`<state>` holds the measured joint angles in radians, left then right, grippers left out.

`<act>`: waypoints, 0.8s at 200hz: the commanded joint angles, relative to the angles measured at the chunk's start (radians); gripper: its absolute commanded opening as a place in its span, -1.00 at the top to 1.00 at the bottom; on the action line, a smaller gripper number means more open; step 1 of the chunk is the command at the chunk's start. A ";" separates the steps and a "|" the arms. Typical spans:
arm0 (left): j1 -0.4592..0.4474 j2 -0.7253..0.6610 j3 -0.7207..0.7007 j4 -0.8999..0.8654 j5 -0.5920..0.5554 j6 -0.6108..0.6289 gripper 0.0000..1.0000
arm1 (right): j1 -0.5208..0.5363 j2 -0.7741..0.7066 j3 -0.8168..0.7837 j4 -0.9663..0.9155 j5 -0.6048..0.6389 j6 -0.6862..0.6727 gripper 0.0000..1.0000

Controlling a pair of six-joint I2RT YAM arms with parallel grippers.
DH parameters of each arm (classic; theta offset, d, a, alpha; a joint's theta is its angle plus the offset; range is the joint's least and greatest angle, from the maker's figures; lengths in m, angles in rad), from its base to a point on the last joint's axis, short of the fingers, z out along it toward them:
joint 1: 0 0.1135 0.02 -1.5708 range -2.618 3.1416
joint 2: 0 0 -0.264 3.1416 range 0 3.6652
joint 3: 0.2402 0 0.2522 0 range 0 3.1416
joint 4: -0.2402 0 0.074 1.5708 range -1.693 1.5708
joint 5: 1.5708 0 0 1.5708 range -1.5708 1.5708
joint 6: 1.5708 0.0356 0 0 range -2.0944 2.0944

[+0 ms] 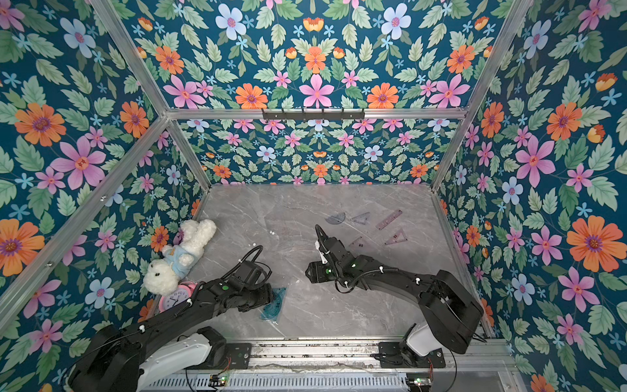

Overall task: Open the ruler set and take out the ruler
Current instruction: Pick up the ruler set bag from the center of the board.

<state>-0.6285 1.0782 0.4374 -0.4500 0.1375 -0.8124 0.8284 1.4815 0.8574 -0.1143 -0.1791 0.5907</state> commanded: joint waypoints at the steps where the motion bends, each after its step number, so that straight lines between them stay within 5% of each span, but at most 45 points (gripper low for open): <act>1: -0.002 0.019 -0.025 -0.022 0.023 -0.001 -0.36 | 0.001 -0.007 -0.006 0.011 -0.006 -0.006 -0.38; 64: -0.014 0.020 -0.060 0.096 0.080 -0.091 -0.05 | 0.002 0.032 -0.035 0.089 -0.062 0.065 -0.33; 160: -0.022 -0.048 -0.087 0.142 0.048 -0.160 -0.02 | 0.049 0.043 -0.170 0.243 -0.149 0.363 -0.35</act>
<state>-0.6464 1.0355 0.3626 -0.2672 0.2020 -0.9340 0.8639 1.5192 0.7086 0.0601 -0.3050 0.8310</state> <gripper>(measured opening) 0.517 0.676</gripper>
